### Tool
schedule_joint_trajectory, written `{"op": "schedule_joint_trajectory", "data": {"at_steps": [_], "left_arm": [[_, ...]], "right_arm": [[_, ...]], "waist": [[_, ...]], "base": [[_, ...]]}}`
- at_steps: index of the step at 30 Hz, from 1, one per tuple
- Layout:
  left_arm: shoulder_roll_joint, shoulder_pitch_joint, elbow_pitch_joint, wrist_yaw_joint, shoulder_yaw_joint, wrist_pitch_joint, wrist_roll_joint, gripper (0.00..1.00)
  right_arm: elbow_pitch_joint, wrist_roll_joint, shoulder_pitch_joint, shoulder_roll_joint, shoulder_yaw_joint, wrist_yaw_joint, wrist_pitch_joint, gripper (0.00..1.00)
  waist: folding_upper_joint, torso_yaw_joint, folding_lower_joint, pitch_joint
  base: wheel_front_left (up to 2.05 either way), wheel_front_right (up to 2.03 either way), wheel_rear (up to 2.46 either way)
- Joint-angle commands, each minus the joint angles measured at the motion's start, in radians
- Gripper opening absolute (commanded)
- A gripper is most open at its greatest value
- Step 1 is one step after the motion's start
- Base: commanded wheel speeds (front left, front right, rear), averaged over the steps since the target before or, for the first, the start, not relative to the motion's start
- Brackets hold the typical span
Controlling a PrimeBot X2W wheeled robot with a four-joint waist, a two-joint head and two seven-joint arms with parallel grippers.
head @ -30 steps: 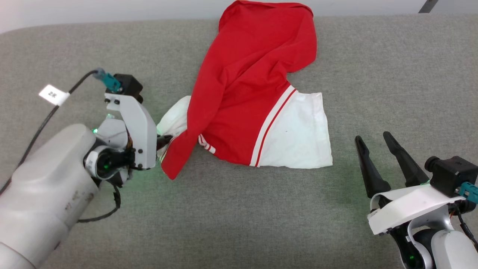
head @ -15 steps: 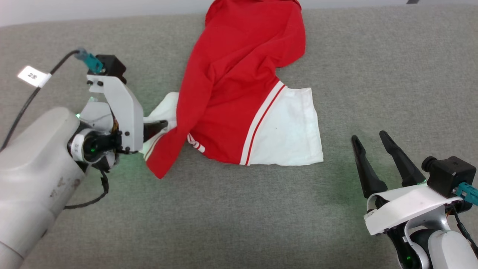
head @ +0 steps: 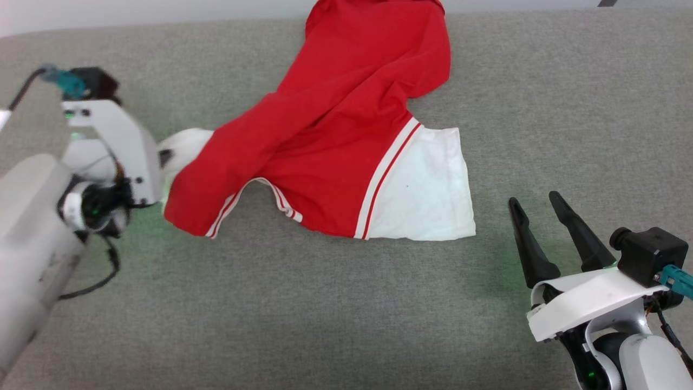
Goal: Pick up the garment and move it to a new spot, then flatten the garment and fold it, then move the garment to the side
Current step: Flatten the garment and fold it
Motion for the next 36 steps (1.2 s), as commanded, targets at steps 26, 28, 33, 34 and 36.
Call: {"op": "schedule_joint_trajectory", "data": {"at_steps": [26,28,33,34,36], "left_arm": [[-0.038,0.181,0.081,0.018,0.053,-0.479,0.053,1.00],[-0.043,0.231,0.037,0.023,0.062,-0.552,0.055,1.00],[-0.063,0.351,-0.111,0.083,0.082,-0.679,0.056,1.00],[-0.066,0.373,-0.142,0.100,0.087,-0.693,0.061,1.00],[-0.074,0.414,-0.209,0.137,0.105,-0.715,0.075,1.00]], "right_arm": [[-0.031,-0.018,-0.066,-0.304,0.260,-0.001,0.146,1.00],[-0.038,-0.005,-0.079,-0.361,0.293,-0.001,0.174,1.00],[-0.046,0.011,-0.166,-0.506,0.468,-0.001,0.262,1.00],[-0.044,0.014,-0.192,-0.533,0.515,-0.001,0.280,1.00],[-0.033,0.020,-0.257,-0.584,0.611,-0.001,0.311,1.00]], "waist": [[0.0000,0.085,0.0000,-0.042],[0.0000,0.105,0.0000,-0.047],[0.0000,0.155,0.0000,-0.051],[0.0000,0.166,0.0000,-0.051],[0.0000,0.189,0.0000,-0.048]], "base": [[0.00,0.00,0.00],[0.00,0.00,0.00],[0.00,0.00,0.00],[0.00,0.00,0.00],[0.00,0.00,0.00]]}}
